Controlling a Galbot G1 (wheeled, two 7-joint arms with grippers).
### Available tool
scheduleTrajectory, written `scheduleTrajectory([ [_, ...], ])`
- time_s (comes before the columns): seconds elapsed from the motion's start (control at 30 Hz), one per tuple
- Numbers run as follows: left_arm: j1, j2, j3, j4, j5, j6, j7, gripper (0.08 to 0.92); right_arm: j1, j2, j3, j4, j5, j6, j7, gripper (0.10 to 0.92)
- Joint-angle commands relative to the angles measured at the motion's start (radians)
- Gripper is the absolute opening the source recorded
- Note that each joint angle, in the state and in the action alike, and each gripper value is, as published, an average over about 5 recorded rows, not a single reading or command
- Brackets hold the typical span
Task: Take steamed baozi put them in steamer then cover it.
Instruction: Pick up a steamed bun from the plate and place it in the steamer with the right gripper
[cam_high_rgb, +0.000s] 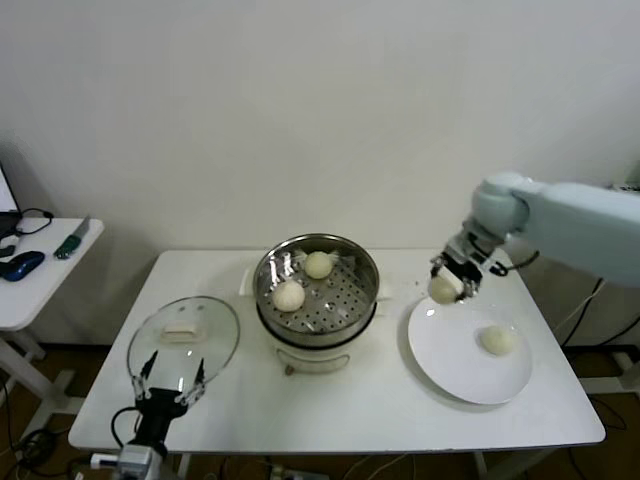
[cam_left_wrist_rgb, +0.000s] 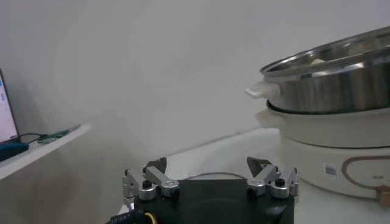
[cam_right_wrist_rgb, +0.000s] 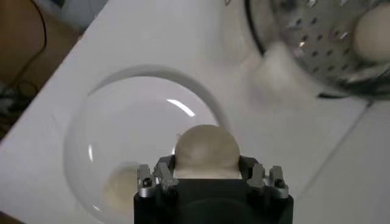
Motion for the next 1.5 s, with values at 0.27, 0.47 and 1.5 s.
scheduleTrajectory([
  [0.27,0.014,0.003,0.016,-0.028,0.008,0.001,0.001,0.823,0.093,0.449,0.017,-0.052,-0.080,0.293,-0.033,0.687],
  [0.47,0.031,0.003,0.003,-0.038,0.003,-0.003,0.001,0.823,-0.035,0.551,0.061,-0.116,-0.201,0.339,-0.028,0.687],
  [1.5,0.029,0.013,0.005,0.029,-0.017,-0.043,0.008,0.823,-0.192,0.575,0.060,-0.112,-0.264,0.325,-0.015,0.726],
])
